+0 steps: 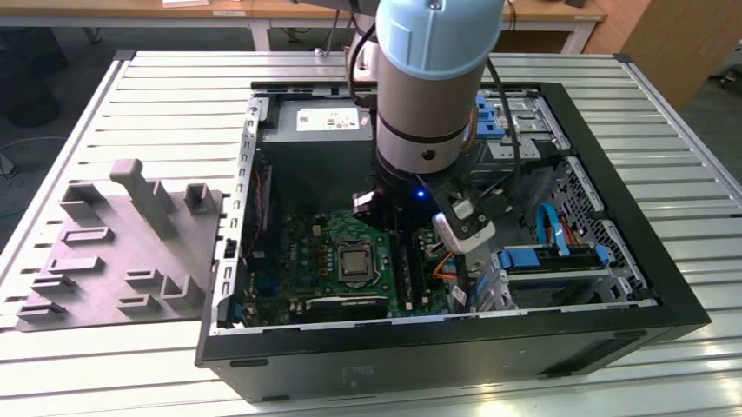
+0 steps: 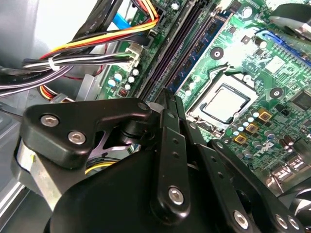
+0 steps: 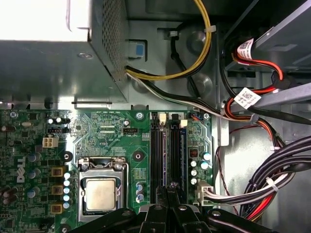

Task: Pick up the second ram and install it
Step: 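Insert the second ram into the second slot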

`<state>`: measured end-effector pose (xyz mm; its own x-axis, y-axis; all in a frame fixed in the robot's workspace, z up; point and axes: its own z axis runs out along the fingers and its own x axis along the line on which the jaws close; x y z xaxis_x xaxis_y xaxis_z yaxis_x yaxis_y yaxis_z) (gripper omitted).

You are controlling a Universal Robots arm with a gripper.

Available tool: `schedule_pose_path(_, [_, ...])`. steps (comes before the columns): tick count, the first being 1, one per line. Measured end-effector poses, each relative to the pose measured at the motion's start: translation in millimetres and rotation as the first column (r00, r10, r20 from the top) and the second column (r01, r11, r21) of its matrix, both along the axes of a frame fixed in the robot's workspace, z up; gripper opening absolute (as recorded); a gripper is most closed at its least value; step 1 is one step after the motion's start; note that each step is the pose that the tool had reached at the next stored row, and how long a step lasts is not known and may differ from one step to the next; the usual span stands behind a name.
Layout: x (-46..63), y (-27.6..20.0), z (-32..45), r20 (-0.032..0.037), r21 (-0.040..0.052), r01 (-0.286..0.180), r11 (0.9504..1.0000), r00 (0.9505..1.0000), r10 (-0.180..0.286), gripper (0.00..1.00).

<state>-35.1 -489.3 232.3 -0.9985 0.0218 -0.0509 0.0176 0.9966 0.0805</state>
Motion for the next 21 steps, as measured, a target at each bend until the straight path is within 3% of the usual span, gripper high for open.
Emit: schedule_pose_path(21, [-0.4, 1.5, -2.4, -0.0001, 0.0008, 0.000, 1.0000, 1.0000, 0.000, 0.11])
